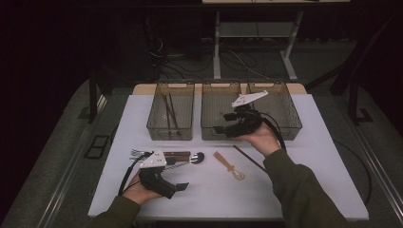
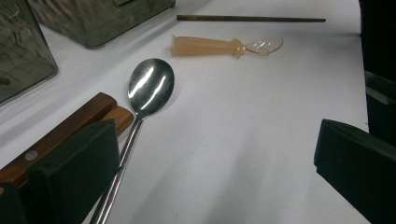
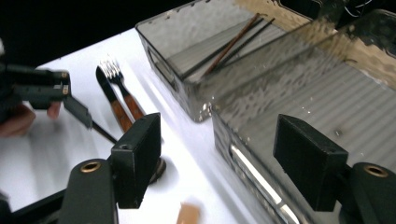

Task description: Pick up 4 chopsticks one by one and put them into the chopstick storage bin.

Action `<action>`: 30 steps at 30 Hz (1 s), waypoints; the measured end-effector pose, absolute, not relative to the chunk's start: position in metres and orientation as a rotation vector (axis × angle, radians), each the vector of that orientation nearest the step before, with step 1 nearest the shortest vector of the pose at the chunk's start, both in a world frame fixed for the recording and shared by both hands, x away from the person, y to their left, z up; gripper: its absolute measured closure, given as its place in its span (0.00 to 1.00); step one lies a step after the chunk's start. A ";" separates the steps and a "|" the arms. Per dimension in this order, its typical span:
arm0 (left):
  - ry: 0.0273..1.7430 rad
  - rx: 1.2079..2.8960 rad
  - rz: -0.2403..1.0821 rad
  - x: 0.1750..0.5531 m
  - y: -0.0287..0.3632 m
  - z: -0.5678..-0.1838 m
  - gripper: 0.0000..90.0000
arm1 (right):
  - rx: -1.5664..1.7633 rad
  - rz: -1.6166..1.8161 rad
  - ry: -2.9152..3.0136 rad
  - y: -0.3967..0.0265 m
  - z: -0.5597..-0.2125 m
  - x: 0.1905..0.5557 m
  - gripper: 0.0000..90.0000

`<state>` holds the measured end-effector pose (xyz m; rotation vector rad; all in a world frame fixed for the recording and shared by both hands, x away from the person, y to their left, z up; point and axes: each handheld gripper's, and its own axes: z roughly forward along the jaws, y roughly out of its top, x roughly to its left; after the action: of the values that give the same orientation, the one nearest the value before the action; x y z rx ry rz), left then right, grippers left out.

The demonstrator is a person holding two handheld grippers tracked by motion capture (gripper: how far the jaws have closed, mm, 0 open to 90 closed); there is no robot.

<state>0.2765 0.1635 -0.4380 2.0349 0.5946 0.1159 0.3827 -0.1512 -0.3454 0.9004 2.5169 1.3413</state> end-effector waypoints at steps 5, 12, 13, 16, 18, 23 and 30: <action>0.586 2.049 0.118 0.277 0.163 -0.439 0.00 | 0.912 1.339 2.513 -0.170 -0.350 0.372 0.35; 0.590 2.039 0.123 0.278 0.165 -0.438 0.00 | 0.933 1.346 2.491 -0.194 -0.356 0.358 0.35; 0.589 2.043 0.124 0.278 0.165 -0.438 0.00 | 0.939 1.342 2.491 -0.198 -0.358 0.356 0.35; 0.598 2.046 0.120 0.277 0.164 -0.438 0.00 | 0.952 1.312 2.492 -0.208 -0.363 0.348 0.37; 0.599 2.049 0.117 0.277 0.164 -0.438 0.00 | 0.968 1.291 2.485 -0.215 -0.367 0.344 0.37; 0.587 2.060 0.123 0.278 0.164 -0.438 0.00 | 0.992 1.278 2.492 -0.233 -0.379 0.333 0.38; 0.589 2.061 0.120 0.277 0.164 -0.438 0.00 | 1.035 1.252 2.494 -0.255 -0.391 0.316 0.45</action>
<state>0.2775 0.1638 -0.4383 2.0605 0.5893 0.1197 0.3161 -0.2546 -0.3910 1.0349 2.4942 1.2521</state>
